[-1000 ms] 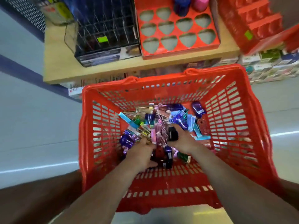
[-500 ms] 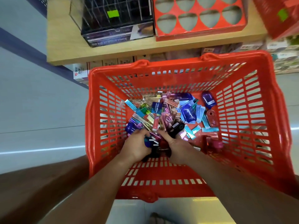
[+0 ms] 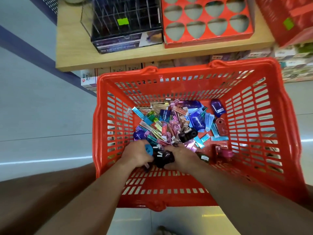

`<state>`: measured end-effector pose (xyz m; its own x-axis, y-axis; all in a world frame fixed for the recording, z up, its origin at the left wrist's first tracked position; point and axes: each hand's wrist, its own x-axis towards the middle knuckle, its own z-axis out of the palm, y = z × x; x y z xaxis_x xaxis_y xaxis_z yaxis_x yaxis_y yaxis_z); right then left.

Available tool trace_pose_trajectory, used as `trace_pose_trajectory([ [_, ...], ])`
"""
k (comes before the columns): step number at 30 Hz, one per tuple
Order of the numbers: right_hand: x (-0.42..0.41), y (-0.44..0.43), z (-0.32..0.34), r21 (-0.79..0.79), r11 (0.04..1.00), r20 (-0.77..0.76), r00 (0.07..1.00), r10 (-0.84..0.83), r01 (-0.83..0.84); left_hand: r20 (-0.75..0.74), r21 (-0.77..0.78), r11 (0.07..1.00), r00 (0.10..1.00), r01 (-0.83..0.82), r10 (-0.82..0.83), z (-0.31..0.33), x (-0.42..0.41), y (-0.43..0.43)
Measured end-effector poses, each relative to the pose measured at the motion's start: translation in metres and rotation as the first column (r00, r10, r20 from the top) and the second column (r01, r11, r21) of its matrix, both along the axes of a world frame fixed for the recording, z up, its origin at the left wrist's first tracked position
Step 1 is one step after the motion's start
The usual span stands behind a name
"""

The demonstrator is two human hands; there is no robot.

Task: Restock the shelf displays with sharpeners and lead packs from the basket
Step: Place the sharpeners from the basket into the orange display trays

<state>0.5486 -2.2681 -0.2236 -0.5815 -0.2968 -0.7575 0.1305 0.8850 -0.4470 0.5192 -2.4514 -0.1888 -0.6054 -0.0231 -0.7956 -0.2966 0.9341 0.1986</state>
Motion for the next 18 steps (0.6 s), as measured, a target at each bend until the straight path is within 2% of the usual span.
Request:
trace_pose_trajectory([
  [1,-0.002,0.002,0.000,-0.018,0.999,0.003,0.999,-0.043,0.043,0.049,0.095,0.978,0.982,-0.187,0.183,0.005,-0.006,0.000],
  [2,-0.006,0.005,0.000,-0.050,0.993,0.023,0.994,-0.106,0.107,0.112,0.198,0.910,0.930,-0.365,0.349,0.013,-0.012,0.000],
  [4,-0.016,0.013,0.009,-0.115,0.945,0.126,0.948,-0.291,0.305,0.262,0.346,0.693,0.775,-0.632,0.576,0.031,-0.023,0.002],
  [5,-0.021,0.017,0.015,-0.135,0.894,0.215,0.893,-0.395,0.428,0.320,0.387,0.587,0.701,-0.711,0.638,0.040,-0.028,0.004],
  [6,-0.025,0.021,0.021,-0.146,0.817,0.325,0.807,-0.493,0.558,0.364,0.409,0.507,0.645,-0.759,0.672,0.048,-0.032,0.006],
  [8,-0.031,0.028,0.035,-0.130,0.586,0.531,0.555,-0.641,0.800,0.427,0.429,0.423,0.591,-0.799,0.684,0.059,-0.037,0.012],
  [10,-0.037,0.036,0.047,-0.118,0.314,0.664,0.310,-0.681,0.942,0.440,0.450,0.423,0.607,-0.787,0.661,0.066,-0.037,0.019],
  [12,-0.041,0.038,0.060,-0.097,0.105,0.760,0.142,-0.634,0.990,0.441,0.483,0.417,0.625,-0.770,0.644,0.073,-0.036,0.028],
  [13,-0.043,0.038,0.066,-0.084,0.032,0.791,0.086,-0.606,0.996,0.438,0.501,0.401,0.624,-0.767,0.647,0.077,-0.036,0.033],
  [15,-0.047,0.035,0.075,-0.082,-0.022,0.807,0.054,-0.588,0.996,0.418,0.551,0.377,0.637,-0.744,0.647,0.084,-0.037,0.042],
  [18,-0.054,0.029,0.088,-0.120,-0.107,0.836,0.043,-0.546,0.987,0.242,0.676,0.470,0.773,-0.568,0.586,0.095,-0.040,0.055],
])
